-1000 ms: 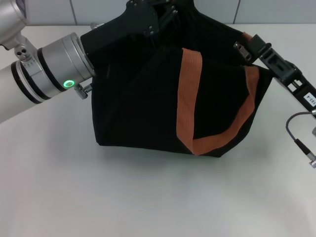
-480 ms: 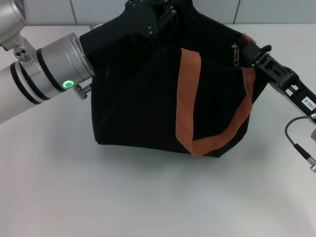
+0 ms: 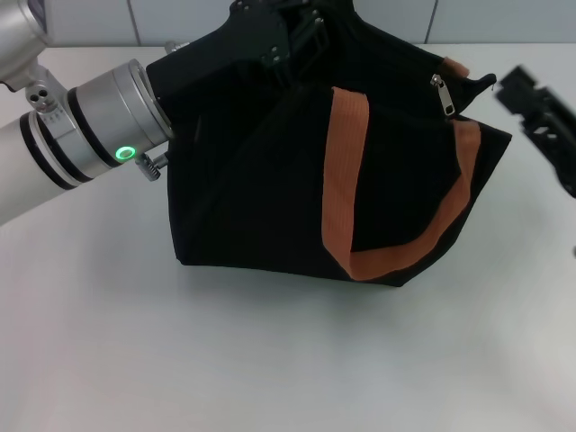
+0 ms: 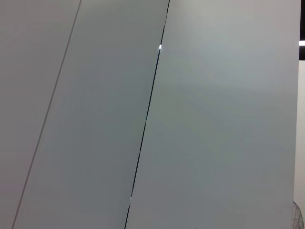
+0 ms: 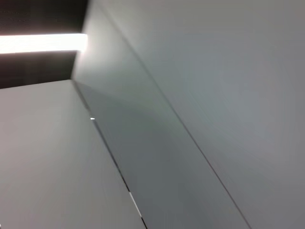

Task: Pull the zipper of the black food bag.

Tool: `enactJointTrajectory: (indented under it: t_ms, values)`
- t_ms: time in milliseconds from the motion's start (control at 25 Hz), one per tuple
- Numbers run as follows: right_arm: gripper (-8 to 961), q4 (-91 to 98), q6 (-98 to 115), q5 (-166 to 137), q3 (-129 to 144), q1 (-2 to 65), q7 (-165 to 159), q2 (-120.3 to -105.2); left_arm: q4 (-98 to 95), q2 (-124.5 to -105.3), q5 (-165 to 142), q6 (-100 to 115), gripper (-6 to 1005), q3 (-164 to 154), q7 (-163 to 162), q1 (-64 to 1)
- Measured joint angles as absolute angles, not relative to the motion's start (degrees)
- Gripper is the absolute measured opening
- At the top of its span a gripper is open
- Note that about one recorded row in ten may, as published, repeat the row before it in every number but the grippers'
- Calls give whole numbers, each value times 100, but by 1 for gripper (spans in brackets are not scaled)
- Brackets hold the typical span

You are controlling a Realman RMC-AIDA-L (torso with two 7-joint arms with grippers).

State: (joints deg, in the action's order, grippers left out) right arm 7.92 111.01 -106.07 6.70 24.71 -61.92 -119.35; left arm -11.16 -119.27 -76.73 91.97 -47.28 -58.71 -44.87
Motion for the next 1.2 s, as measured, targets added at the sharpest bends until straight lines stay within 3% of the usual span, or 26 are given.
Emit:
enactJointTrajectory:
  t_ms: [480, 1200]
  values:
    - [358, 2524, 10775, -10626, 1070, 2595, -6998, -11921, -987, -11927, -7554, 9216, 109, -4742, -5871, -4625]
    - [359, 2704, 10070, -10597, 1845, 2807, -8246, -11920, -827, -11926, -7507, 9193, 115, -4720, -5861, -4722]
